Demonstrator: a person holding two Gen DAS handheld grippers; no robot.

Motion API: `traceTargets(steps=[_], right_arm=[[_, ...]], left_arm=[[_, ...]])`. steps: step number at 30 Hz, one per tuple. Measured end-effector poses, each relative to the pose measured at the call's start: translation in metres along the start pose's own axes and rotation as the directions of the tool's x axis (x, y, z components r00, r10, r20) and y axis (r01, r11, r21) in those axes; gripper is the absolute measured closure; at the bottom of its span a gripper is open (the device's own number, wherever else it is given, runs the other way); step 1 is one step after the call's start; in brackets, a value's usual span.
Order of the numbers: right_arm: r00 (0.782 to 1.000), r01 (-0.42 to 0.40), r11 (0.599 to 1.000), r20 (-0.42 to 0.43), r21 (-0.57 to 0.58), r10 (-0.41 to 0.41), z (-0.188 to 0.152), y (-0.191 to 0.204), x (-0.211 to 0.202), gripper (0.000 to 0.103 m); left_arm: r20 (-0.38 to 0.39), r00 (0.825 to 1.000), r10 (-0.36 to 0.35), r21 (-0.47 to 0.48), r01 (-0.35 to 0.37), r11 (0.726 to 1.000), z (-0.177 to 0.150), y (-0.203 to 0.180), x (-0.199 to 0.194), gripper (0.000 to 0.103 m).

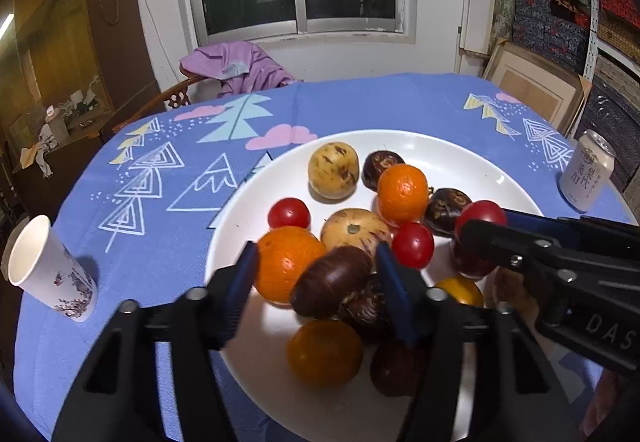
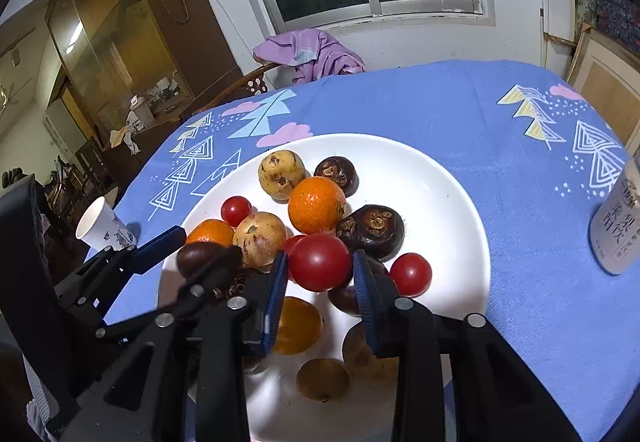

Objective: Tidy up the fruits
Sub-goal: 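Lower both fruits onto the white plate and open both grippers, then move the left gripper toward a striped orange fruit on the cloth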

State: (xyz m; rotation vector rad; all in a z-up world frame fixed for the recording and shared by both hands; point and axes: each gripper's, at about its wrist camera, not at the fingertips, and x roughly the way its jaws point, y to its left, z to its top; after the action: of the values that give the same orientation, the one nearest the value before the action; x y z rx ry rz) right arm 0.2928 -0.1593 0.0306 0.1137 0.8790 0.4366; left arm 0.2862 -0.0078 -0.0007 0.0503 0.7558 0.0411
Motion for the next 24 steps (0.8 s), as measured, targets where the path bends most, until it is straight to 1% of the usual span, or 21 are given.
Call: traceTargets(steps=[1,3,5,6,8,9,11,12,13,14,15,18,21,24], right_arm=[[1.000,-0.003,1.000,0.002,0.000,0.003,0.000,0.001,-0.001,0.062],[1.000,-0.007,1.000,0.017,0.010,0.007,0.001,0.000,-0.013,0.060],[0.997,-0.034,0.999,0.066,0.023,0.033,0.005,0.001,-0.038,0.058],[0.994,-0.046,0.999,0.096,0.019,0.044,0.005,0.001,-0.052,0.055],[0.986,-0.059,0.998,0.159,-0.003,0.059,0.001,0.006,-0.086,0.048],[0.981,-0.061,0.998,0.184,-0.013,0.062,-0.003,0.008,-0.100,0.043],[0.971,-0.066,0.997,0.226,-0.036,0.073,-0.017,0.011,-0.128,0.041],[0.969,-0.072,0.997,0.235,-0.042,0.080,-0.026,0.011,-0.137,0.041],[0.966,-0.078,0.996,0.243,-0.043,0.086,-0.036,0.011,-0.145,0.038],[0.965,-0.082,0.996,0.248,-0.037,0.089,-0.049,0.008,-0.153,0.036],[0.963,-0.087,0.996,0.253,-0.026,0.091,-0.062,0.005,-0.158,0.031],[0.962,-0.109,0.994,0.253,0.026,0.099,-0.096,-0.009,-0.163,0.024],[0.971,-0.139,0.982,0.214,0.131,0.109,-0.128,-0.033,-0.155,0.023],[0.974,-0.151,0.964,0.199,0.220,0.107,-0.144,-0.050,-0.152,0.023]], left_arm=[[-0.001,1.000,0.000,-0.001,0.000,1.000,-0.001,0.000,-0.001,0.036],[0.007,1.000,0.003,-0.008,-0.002,1.000,-0.001,0.002,-0.008,0.034],[0.034,0.999,0.009,-0.038,-0.008,0.999,0.001,0.011,-0.025,0.030],[0.045,0.999,0.005,-0.055,-0.002,0.999,0.001,0.016,-0.034,0.027],[0.061,0.998,-0.009,-0.081,0.013,0.997,-0.002,0.027,-0.055,0.027],[0.068,0.998,-0.015,-0.088,0.021,0.996,-0.006,0.031,-0.068,0.027],[0.080,0.997,-0.021,-0.092,0.028,0.995,-0.018,0.038,-0.089,0.026],[0.082,0.996,-0.026,-0.091,0.034,0.995,-0.028,0.040,-0.100,0.022],[0.081,0.996,-0.033,-0.087,0.040,0.995,-0.039,0.040,-0.110,0.020],[0.074,0.996,-0.047,-0.074,0.052,0.996,-0.053,0.039,-0.119,0.020],[0.066,0.996,-0.061,-0.055,0.065,0.996,-0.067,0.036,-0.127,0.020],[0.061,0.993,-0.096,0.028,0.094,0.995,-0.112,0.022,-0.151,0.020],[0.070,0.992,-0.102,0.141,0.092,0.986,-0.154,0.001,-0.172,0.020],[0.099,0.991,-0.094,0.252,0.067,0.965,-0.184,-0.019,-0.192,0.020]])
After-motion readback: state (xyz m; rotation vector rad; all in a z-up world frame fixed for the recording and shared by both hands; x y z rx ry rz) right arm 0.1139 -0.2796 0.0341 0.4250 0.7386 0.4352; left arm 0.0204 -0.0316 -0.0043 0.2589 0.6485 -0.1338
